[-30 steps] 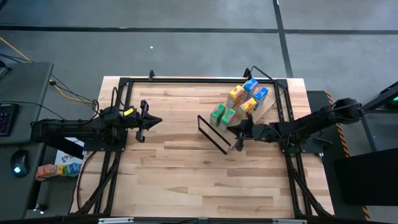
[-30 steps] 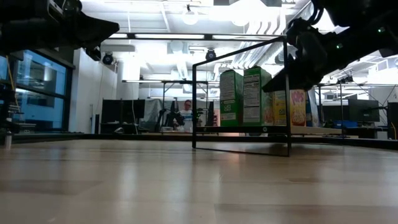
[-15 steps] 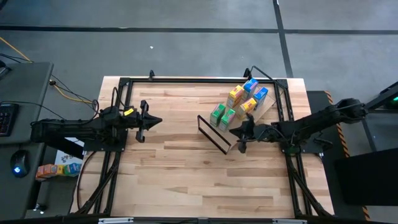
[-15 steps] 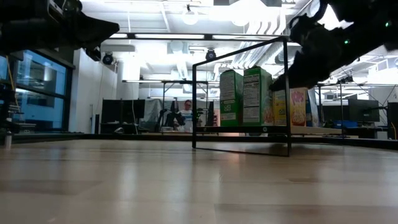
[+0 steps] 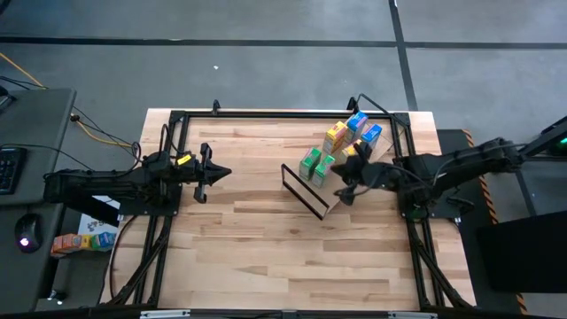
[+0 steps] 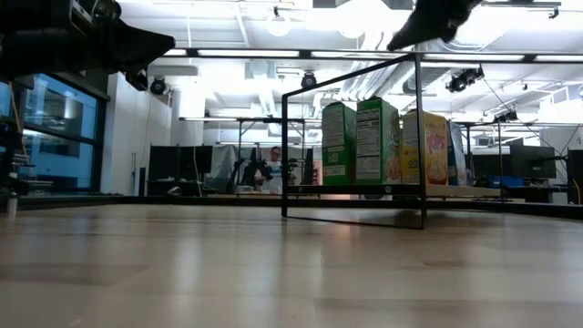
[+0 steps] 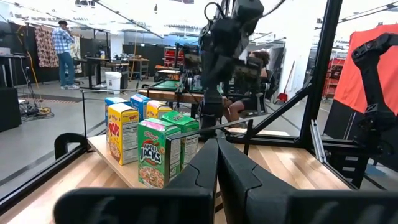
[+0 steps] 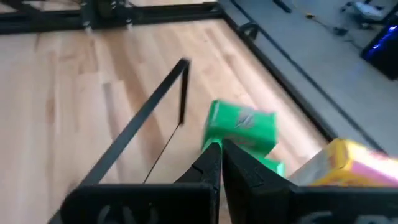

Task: Stack cereal on shelf
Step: Adjust the stock cereal boxes on the shelf

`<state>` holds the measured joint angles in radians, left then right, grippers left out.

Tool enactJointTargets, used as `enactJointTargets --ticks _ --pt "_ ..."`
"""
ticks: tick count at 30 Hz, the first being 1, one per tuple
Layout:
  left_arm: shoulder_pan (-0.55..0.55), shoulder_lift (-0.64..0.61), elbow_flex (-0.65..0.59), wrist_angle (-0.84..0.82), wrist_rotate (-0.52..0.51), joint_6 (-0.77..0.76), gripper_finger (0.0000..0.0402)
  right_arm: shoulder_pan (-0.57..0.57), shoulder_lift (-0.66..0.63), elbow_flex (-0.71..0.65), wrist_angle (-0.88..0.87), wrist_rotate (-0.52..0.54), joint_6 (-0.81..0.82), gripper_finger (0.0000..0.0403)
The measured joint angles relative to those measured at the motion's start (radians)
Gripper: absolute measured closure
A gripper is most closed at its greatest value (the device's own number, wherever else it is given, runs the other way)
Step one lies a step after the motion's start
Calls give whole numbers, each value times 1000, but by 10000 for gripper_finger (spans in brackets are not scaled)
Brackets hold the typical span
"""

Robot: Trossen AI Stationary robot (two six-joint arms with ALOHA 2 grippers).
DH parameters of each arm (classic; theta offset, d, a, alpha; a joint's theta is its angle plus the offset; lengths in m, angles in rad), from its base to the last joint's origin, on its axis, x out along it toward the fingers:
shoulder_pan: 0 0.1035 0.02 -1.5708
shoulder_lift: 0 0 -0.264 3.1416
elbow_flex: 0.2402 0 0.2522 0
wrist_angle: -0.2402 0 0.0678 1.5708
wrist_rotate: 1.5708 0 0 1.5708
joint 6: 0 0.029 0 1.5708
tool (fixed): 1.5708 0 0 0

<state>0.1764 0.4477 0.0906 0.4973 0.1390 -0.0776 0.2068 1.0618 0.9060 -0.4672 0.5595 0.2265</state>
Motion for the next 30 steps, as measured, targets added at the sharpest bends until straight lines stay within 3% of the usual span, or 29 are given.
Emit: enactJointTargets --ticks 9,18,21,30 --pt "0 0 0 -5 0 0 401 -124 98 96 -178 3 3 403" --pt "0 0 0 -7 0 0 402 -146 97 95 -578 -38 275 403" --pt "0 0 0 -7 0 0 402 -146 107 89 -678 1 382 403" --pt "0 2 0 -12 -3 0 401 -196 65 -136 -585 37 400 403"
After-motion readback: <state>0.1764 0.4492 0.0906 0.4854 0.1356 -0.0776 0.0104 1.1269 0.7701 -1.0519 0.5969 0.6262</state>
